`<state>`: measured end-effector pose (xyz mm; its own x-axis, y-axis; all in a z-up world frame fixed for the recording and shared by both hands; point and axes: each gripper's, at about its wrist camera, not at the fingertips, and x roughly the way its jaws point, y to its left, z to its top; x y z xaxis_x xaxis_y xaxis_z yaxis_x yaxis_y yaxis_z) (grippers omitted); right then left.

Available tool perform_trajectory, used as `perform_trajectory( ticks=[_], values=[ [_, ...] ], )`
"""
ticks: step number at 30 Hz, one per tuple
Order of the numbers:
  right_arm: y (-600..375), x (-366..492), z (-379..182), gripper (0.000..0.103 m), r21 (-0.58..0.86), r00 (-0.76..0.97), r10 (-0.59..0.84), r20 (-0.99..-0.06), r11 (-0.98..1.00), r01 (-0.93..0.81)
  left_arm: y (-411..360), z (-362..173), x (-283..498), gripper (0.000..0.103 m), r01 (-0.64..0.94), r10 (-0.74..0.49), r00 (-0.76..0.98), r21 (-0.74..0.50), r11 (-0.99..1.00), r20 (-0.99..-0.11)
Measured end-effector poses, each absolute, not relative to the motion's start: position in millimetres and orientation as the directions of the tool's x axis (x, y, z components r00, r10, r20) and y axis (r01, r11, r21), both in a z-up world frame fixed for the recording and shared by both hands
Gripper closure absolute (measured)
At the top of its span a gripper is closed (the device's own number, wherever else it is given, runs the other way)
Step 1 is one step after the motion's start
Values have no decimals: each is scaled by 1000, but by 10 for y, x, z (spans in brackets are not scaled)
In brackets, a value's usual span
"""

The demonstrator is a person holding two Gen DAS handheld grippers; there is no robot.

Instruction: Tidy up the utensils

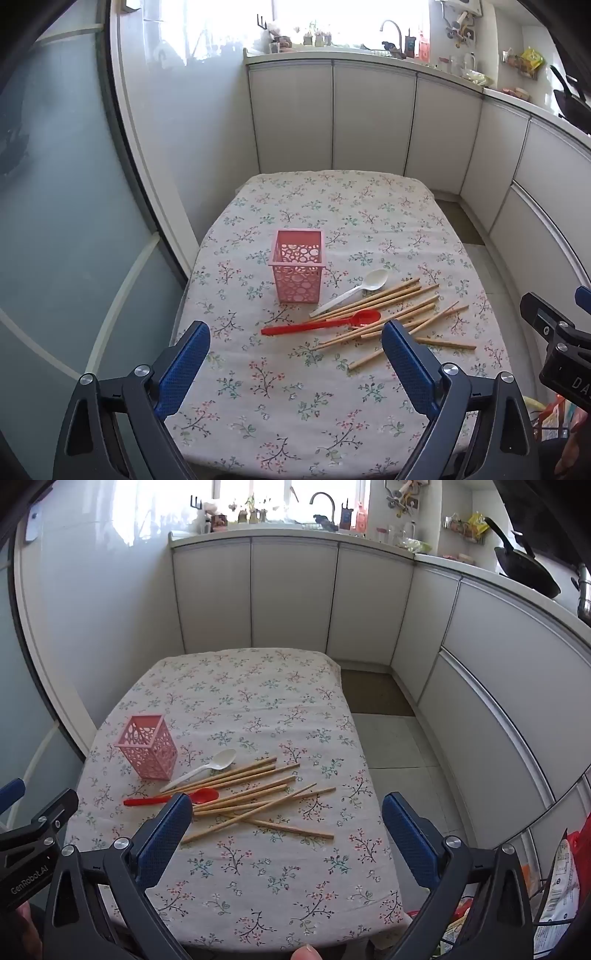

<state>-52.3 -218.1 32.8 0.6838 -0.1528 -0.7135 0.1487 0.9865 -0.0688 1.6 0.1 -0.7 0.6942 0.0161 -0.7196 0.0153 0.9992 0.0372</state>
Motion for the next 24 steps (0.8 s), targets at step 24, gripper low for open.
perform_trajectory(
  ticks=[24],
  values=[
    [-2126, -512, 297, 0, -52, 686, -133, -716, 989, 138, -20, -108, -30, 8, 26, 13, 688, 42, 999, -726]
  ],
)
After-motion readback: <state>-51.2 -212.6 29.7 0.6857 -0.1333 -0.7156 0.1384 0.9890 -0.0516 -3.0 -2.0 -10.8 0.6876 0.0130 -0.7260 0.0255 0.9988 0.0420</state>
